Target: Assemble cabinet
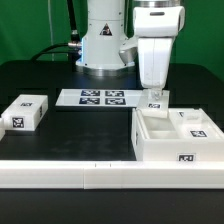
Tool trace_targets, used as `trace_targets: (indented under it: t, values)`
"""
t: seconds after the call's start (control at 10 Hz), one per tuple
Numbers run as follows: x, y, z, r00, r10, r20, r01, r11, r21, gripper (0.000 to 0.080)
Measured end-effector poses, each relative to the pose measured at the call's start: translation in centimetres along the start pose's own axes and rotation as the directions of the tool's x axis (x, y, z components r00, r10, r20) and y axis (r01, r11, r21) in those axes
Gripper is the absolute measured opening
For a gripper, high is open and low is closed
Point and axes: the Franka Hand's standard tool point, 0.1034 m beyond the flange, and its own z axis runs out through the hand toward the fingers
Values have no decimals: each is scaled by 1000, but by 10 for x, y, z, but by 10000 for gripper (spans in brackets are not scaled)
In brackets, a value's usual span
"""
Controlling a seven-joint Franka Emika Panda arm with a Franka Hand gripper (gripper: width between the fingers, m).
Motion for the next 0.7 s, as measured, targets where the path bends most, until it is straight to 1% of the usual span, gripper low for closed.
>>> trace_targets:
  t: [0.1, 0.2, 0.4, 0.6, 0.7]
  values:
    - [-1, 0, 0, 1000, -12, 0, 12, 1000, -1, 69]
    - [-5, 0, 2, 997, -76, -5, 76, 997, -13, 69]
    - [-10, 4, 2, 988, -155, -6, 155, 988, -16, 69]
    - [-11, 14, 1, 973, -231, -6, 231, 973, -17, 69]
    - [-11, 15, 1, 975, -221, -7, 220, 975, -20, 69]
